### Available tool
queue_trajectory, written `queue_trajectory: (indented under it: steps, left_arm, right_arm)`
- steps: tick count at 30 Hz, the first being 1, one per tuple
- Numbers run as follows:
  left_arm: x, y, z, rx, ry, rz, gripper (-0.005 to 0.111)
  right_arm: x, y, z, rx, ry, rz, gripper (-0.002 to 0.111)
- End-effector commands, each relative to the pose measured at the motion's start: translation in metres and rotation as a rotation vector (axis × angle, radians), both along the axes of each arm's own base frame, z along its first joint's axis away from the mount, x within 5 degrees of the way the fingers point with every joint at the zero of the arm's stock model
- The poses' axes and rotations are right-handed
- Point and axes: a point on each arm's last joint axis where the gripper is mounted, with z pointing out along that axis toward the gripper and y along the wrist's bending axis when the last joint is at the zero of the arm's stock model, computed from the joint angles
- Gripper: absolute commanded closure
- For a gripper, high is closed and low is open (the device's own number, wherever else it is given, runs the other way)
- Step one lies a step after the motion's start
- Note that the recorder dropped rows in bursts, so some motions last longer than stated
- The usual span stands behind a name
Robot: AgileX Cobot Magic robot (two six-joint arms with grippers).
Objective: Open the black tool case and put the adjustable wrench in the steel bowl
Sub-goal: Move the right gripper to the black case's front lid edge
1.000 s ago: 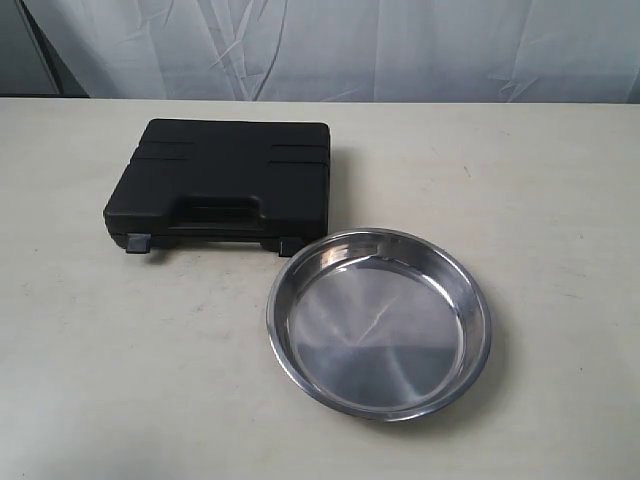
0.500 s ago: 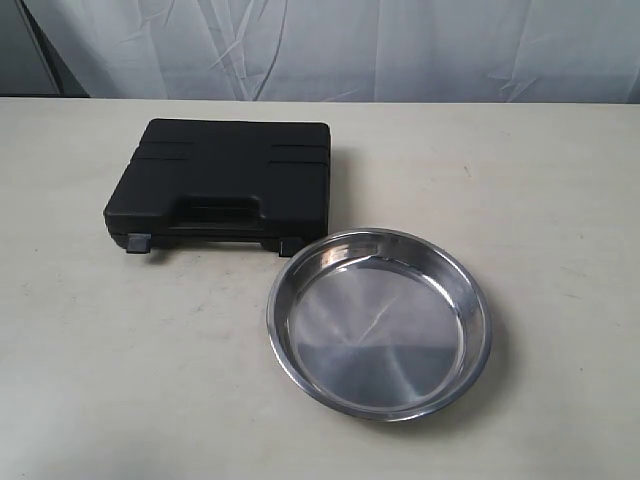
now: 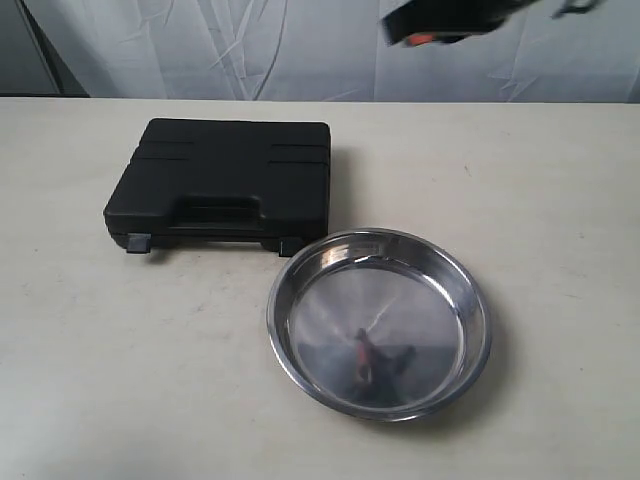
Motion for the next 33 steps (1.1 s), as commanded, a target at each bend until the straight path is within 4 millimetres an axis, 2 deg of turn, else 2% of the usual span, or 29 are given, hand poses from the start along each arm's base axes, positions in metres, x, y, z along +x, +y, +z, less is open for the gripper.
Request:
queue_trajectory:
  steps: [1, 2, 3, 6, 8, 12, 14, 15, 22, 28, 30, 33]
  left_arm:
    - [0.0, 0.0, 0.002, 0.004, -0.015, 0.001, 0.107]
    - [0.0, 0.0, 0.002, 0.004, -0.015, 0.001, 0.107]
    - [0.0, 0.0, 0.002, 0.004, -0.015, 0.001, 0.107]
    - [0.0, 0.0, 0.002, 0.004, -0.015, 0.001, 0.107]
    - [0.0, 0.0, 0.002, 0.004, -0.015, 0.001, 0.107]
    - [0.0, 0.0, 0.002, 0.004, -0.015, 0.001, 0.107]
    - [0.0, 0.0, 0.002, 0.004, -0.015, 0.001, 0.107]
    - [0.0, 0.0, 0.002, 0.004, -0.015, 0.001, 0.107]
    - [0.0, 0.0, 0.002, 0.004, -0.015, 0.001, 0.107]
    - [0.0, 0.0, 0.002, 0.004, -0.015, 0.001, 0.107]
    - [0.0, 0.0, 0.002, 0.004, -0.015, 0.001, 0.107]
    - [0.0, 0.0, 0.002, 0.004, -0.015, 0.001, 0.107]
  right_arm:
    - [0.019, 0.087, -0.034, -0.092, 0.114, 0.248, 0.109]
    - [0.023, 0.104, -0.048, -0.122, 0.153, 0.271, 0.109]
    - [0.024, 0.117, -0.05, -0.146, 0.149, 0.291, 0.109]
    - [0.029, 0.147, -0.073, -0.221, 0.166, 0.325, 0.109]
    - [0.028, 0.161, -0.081, -0.237, 0.157, 0.352, 0.104]
    - [0.021, 0.183, -0.096, -0.232, 0.149, 0.385, 0.079]
    - [0.017, 0.193, -0.11, -0.244, 0.156, 0.402, 0.059]
    - [0.016, 0.195, -0.114, -0.248, 0.162, 0.408, 0.057]
    - [0.015, 0.205, -0.16, -0.327, 0.219, 0.433, 0.057]
    - [0.02, 0.206, -0.181, -0.339, 0.207, 0.422, 0.058]
    - [0.02, 0.206, -0.183, -0.34, 0.21, 0.422, 0.064]
    - [0.02, 0.207, -0.183, -0.339, 0.208, 0.422, 0.083]
